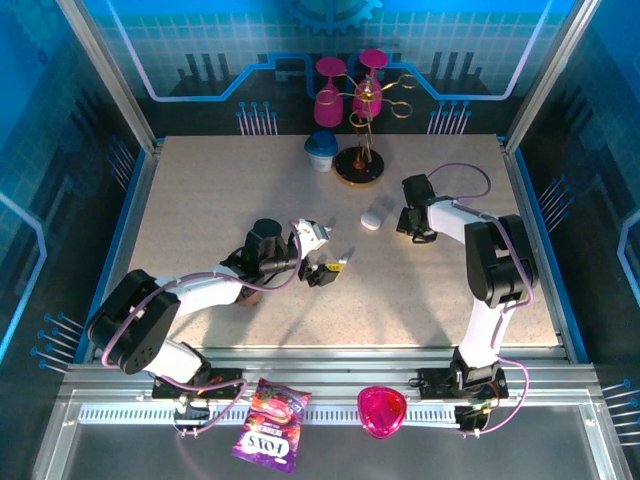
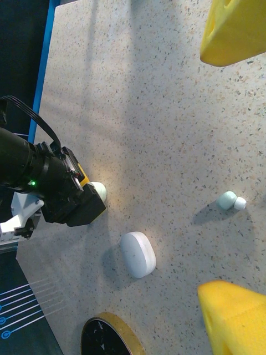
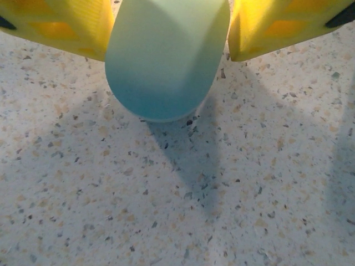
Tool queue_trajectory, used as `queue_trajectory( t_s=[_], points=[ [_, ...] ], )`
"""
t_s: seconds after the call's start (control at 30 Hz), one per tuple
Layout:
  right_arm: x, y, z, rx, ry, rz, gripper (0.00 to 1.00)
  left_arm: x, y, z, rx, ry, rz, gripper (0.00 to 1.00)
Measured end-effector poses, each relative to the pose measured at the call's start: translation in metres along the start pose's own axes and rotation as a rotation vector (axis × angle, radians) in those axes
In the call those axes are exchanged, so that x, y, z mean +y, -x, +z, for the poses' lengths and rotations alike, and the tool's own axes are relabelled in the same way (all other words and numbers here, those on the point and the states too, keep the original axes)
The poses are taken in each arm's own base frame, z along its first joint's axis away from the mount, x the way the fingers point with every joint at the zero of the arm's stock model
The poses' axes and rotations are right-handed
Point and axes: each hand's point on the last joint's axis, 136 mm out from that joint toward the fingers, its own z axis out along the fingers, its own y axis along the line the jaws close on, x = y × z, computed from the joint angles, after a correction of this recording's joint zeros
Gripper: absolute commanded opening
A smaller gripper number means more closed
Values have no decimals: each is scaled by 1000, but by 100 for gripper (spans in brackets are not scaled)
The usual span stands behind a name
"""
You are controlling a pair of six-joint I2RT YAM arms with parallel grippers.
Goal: Insert the wireless bluetooth earbuds into the charging case
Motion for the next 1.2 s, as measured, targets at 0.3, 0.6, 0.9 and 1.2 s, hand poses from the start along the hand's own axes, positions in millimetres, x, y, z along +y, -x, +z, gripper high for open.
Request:
queue_trajectory(
  t_s=[0.3,0.6,0.9,1.2],
  points=[
    [0,-4,4,20,10,-9,44,-1,0,0,0,-2,0,99],
    [12,-18,-44,-13,207,-210,36,-1,2,-1,-5,-5,-9,99],
    [84,-54,-175,-222,675,-727,36,-9,32,-14,-49,-93,-80,99],
    [114,-112,-260,-226,1023,-1061,33,-50,66,-36,-98,-347,-118,99]
  ],
)
